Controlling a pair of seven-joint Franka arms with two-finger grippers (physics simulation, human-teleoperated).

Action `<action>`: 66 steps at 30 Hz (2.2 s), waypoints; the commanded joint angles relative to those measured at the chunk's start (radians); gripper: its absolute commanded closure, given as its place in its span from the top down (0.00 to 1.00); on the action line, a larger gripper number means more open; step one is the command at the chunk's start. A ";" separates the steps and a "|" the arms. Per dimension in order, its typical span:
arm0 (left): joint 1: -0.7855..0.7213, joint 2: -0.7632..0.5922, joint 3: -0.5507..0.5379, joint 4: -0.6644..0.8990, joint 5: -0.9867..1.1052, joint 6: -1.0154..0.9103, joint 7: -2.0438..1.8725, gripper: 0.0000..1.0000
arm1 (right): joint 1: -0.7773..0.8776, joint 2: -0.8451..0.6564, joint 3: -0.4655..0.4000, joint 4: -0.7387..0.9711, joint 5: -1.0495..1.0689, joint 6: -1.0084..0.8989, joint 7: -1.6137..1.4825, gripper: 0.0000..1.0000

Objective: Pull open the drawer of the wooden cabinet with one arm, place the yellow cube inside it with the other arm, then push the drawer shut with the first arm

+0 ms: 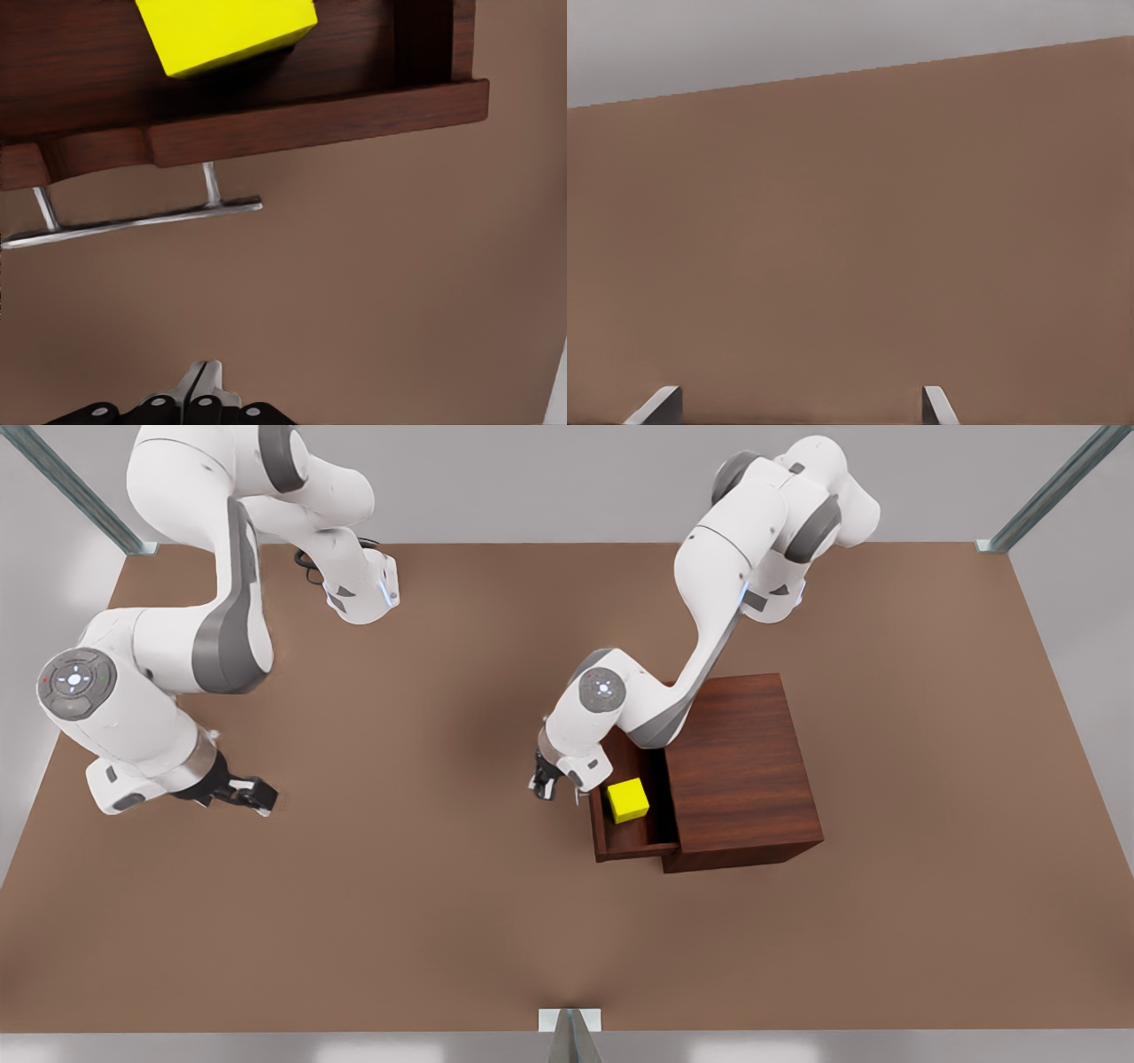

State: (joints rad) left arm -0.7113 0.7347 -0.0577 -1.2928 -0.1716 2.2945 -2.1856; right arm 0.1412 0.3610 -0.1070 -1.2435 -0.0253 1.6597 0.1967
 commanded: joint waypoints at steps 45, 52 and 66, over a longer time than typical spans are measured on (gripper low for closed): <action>0.150 -0.049 -0.004 0.092 0.110 -0.580 0.118 1.00 | -0.060 -0.139 0.043 -0.201 0.025 0.008 -0.253 1.00; 0.469 -0.235 0.021 0.150 0.118 -0.696 1.671 1.00 | -0.061 -0.139 0.043 -0.201 0.028 0.008 -0.255 1.00; 0.541 -0.465 0.015 0.076 0.230 -0.842 2.176 1.00 | -0.061 -0.139 0.043 -0.200 0.028 0.008 -0.258 1.00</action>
State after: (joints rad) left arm -0.1696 0.2712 -0.0435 -1.2170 0.0423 1.4795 -0.8620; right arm 0.0784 0.2235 -0.0642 -1.4444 0.0023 1.6678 -0.0570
